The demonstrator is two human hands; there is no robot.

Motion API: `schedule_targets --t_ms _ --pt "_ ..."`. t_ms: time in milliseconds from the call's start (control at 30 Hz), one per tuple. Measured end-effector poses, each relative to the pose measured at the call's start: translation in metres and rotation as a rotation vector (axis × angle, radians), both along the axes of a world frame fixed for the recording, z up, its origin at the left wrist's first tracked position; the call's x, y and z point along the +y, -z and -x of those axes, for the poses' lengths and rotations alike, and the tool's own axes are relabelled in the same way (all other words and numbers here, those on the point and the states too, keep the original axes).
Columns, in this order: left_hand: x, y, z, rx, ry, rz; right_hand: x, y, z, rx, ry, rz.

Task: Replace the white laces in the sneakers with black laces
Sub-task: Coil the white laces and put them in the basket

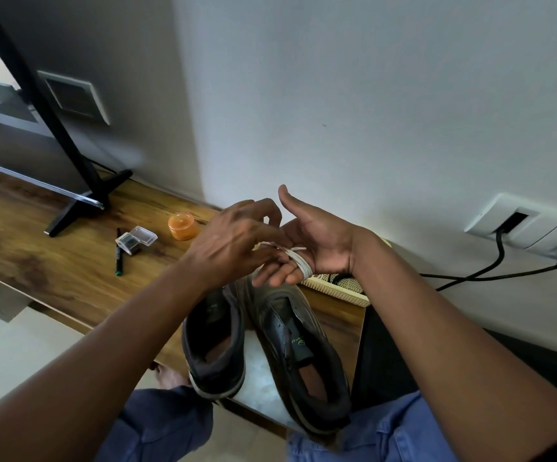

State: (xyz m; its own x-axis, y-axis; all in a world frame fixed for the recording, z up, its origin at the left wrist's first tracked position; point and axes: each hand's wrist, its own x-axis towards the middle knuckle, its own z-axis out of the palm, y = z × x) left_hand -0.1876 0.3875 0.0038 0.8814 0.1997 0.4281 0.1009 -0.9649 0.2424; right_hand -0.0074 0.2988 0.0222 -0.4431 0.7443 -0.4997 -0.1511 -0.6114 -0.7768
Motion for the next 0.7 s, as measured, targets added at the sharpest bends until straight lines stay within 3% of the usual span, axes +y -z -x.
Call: schedule_targets --t_ms 233,400,533,700 --pt "-0.002 0.0 -0.001 0.0 0.025 -0.004 0.004 0.006 0.002 -0.02 -0.009 0.018" --pt "-0.001 0.004 0.004 -0.004 -0.004 -0.032 0.003 0.006 -0.001 -0.171 0.288 0.007" --pt "0.005 0.004 0.009 -0.008 -0.1 -0.038 0.003 0.01 -0.002 -0.414 0.442 -0.247" --pt "0.022 0.015 0.016 0.007 -0.249 0.161 0.001 0.014 -0.001 -0.739 0.337 -0.523"
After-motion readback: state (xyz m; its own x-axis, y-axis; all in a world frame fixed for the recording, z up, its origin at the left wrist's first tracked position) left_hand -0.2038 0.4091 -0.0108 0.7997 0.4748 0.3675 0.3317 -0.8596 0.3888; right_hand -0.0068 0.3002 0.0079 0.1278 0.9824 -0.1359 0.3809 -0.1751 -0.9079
